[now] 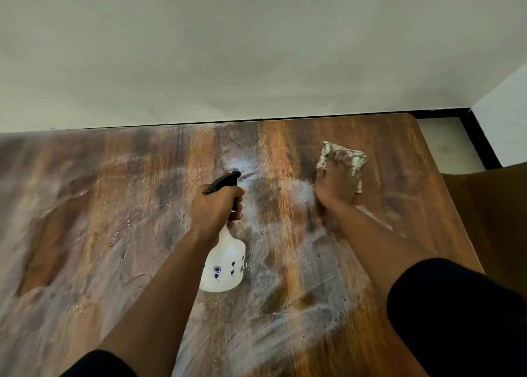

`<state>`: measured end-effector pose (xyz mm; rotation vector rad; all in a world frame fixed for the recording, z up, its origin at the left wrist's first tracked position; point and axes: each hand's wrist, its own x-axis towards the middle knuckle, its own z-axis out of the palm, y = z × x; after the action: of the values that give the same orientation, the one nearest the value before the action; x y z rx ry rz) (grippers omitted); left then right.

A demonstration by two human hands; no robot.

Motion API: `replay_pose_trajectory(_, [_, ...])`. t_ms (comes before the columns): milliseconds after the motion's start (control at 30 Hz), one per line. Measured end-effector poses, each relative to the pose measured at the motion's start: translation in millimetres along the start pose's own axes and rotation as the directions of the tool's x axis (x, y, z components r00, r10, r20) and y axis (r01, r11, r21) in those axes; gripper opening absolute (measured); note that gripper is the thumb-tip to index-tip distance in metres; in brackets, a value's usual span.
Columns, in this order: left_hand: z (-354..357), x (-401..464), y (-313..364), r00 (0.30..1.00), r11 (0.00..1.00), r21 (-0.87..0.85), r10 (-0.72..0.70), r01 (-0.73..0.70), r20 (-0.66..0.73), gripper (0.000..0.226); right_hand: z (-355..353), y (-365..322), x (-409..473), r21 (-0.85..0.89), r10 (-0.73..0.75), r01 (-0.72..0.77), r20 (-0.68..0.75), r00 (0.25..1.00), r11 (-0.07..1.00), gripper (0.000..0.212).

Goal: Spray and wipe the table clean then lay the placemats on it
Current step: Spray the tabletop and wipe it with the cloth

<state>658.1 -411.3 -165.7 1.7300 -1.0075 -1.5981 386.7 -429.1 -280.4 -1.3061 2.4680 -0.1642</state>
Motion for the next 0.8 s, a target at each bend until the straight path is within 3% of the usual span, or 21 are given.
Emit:
replay_pose_trajectory(133, [-13.6, -6.1, 1.7, 0.997, 0.999, -0.038, -0.008, 0.005, -0.077, 0.024, 26.9, -81.9, -36.7, 0.030, -0.299, 0.298, 0.094, 0.950, 0.954, 0.065])
replay_pose_trajectory(267, [-36.8, -12.0, 0.1, 0.985, 0.998, -0.065, -0.015, 0.004, -0.170, 0.030, 49.2, -147.8, -80.1, 0.043, -0.587, 0.592, 0.197, 0.785, 0.805, 0.065])
replay_pose_trajectory(367, [-51.5, -15.5, -2.3, 0.976, 0.998, -0.065, -0.006, -0.008, -0.215, 0.030, 54.3, -156.0, -84.4, -0.012, -0.702, 0.729, 0.258, 0.664, 0.684, 0.064])
replay_pose_trajectory(467, [-58.7, -14.3, -1.9, 0.973, 0.998, -0.061, -0.006, -0.008, -0.229, 0.029, 44.8, -142.3, -61.5, 0.017, -0.739, 0.769, 0.292, 0.608, 0.639, 0.062])
replay_pose_trajectory(567, [-64.6, -11.8, -5.4, 0.973, 0.996, -0.086, -0.003, -0.017, -0.231, 0.034, 36.7, -119.0, -26.2, 0.029, -0.694, 0.709, 0.239, 0.679, 0.704, 0.062])
replay_pose_trajectory(800, [-70.1, -1.9, -10.2, 0.978, 0.992, -0.126, -0.026, 0.000, -0.206, 0.035, 8.0, -70.5, 46.5, 0.033, -0.385, 0.384, 0.119, 0.915, 0.923, 0.062])
